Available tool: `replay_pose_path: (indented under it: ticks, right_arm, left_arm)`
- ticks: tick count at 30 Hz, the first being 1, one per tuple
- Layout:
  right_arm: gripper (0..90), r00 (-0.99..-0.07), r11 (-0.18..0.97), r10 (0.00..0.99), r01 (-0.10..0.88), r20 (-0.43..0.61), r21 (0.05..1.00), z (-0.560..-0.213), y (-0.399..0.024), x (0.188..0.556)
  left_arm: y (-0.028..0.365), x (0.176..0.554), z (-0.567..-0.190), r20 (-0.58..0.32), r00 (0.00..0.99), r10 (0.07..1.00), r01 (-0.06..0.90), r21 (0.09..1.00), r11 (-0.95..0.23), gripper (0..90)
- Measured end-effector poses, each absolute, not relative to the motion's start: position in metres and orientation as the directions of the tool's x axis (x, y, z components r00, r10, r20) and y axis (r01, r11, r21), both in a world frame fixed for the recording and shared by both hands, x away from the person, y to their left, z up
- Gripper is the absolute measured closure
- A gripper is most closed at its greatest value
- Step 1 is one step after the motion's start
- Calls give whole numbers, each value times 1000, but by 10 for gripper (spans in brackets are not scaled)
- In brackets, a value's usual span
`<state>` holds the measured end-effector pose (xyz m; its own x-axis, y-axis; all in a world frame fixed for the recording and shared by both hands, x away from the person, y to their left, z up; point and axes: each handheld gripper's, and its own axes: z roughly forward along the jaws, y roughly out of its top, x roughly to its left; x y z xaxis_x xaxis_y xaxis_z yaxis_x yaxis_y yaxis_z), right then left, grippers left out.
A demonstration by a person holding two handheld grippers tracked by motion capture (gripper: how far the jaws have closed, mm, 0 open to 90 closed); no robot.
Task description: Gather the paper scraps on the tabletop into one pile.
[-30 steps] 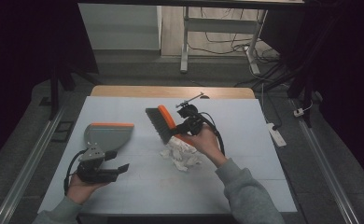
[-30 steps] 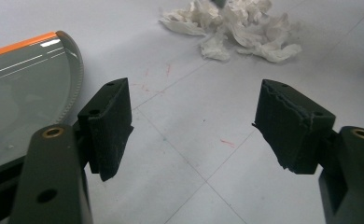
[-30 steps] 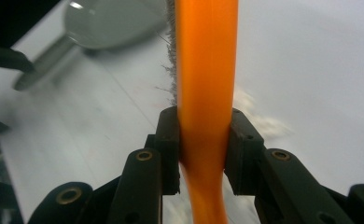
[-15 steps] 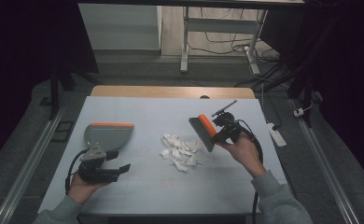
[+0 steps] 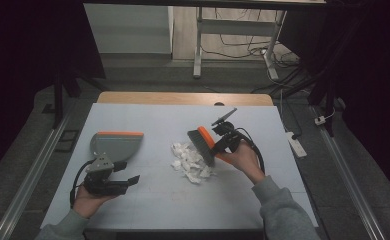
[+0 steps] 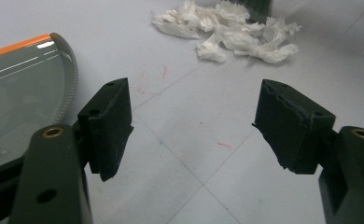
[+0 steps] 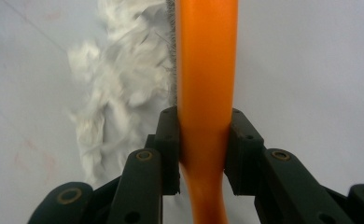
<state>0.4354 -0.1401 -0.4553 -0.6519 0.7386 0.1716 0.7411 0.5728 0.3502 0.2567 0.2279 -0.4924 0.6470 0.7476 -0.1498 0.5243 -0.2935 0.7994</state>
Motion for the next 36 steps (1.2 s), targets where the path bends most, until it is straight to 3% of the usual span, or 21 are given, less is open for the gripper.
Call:
replay_pose_path:
  ticks: [9,18,22,25,30,36]
  right_arm:
    - [697,-658,524,726,717,200,460,-434,-181,419]
    - [697,-722,575,640,677,264,459,-432,-205,384]
    - [697,-762,629,581,644,287,436,-442,-195,374]
    - [697,-826,712,491,564,278,418,-450,-178,371]
    - [697,-918,848,353,396,181,351,-457,-151,373]
    - [697,-948,886,293,317,122,339,-458,-129,393]
  left_arm:
    - [227,259,-494,-151,648,747,529,795,-298,282]
    - [225,258,-494,-146,649,746,527,794,-303,282]
    - [224,259,-494,-146,649,747,529,791,-305,282]
    - [223,259,-494,-142,648,748,529,791,-308,282]
    - [225,259,-495,-143,647,749,530,790,-307,282]
    - [225,259,-495,-145,645,750,532,790,-305,282]
